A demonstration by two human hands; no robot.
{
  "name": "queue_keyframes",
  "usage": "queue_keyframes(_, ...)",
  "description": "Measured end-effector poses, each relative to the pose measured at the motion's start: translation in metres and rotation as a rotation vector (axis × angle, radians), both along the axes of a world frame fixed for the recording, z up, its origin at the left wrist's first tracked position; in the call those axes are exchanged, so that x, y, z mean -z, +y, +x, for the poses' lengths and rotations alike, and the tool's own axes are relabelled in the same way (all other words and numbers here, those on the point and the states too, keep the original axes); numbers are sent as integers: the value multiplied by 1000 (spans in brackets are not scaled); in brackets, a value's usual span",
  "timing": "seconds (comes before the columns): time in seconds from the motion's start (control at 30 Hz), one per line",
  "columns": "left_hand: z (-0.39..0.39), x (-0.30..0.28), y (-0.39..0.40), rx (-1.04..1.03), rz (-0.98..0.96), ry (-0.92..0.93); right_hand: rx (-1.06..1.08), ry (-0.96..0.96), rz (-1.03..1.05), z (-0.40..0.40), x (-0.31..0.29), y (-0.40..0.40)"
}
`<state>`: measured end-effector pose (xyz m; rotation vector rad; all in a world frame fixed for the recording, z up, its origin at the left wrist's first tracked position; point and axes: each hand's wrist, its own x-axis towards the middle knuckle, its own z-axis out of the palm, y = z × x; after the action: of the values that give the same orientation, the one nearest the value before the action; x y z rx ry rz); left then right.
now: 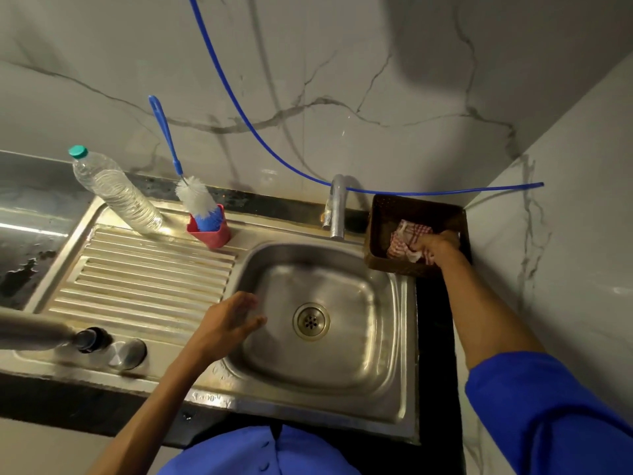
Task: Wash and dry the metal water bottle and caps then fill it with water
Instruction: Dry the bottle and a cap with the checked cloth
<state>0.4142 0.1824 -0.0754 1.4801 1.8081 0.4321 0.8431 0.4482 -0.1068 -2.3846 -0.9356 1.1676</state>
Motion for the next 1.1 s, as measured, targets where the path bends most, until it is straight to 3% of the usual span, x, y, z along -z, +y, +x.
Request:
queue_keyframes(0.07, -1, 2, -4, 4, 12, 0, 31, 143, -21, 2, -5, -5)
queue_keyframes(0.13, 1, 1, -6, 19, 19, 2, 5, 143, -33, 6, -7, -5)
queue_keyframes(0.3, 2, -4, -6, 68, 59, 46, -322, -150, 181, -14, -87, -21)
queue_keyframes(0.37, 0, -6, -4, 126, 85, 89, -381, -171, 293, -19, -124, -35)
queue_keyframes(0.47, -1, -15, -2, 157, 127, 76, -353, -15, 442, -24, -165, -64)
queue_keyframes(0.6, -5, -28, -3, 145, 186, 27, -169, 476, 463, -54, -187, -118)
queue_keyframes(0.67, -11, -31, -10, 110, 221, -42, -118, 563, 445, -72, -179, -145)
queue_keyframes(0.83, -38, -29, -45, -4, 219, -190, -110, 745, 266, -126, -142, -206)
queue_keyframes(0.97, -72, -26, -83, -150, 160, -370, 28, 909, 116, -186, -117, -239)
queue_keyframes(1.1, -123, -25, -129, -308, 154, -396, 14, 1062, -44, -253, -98, -275)
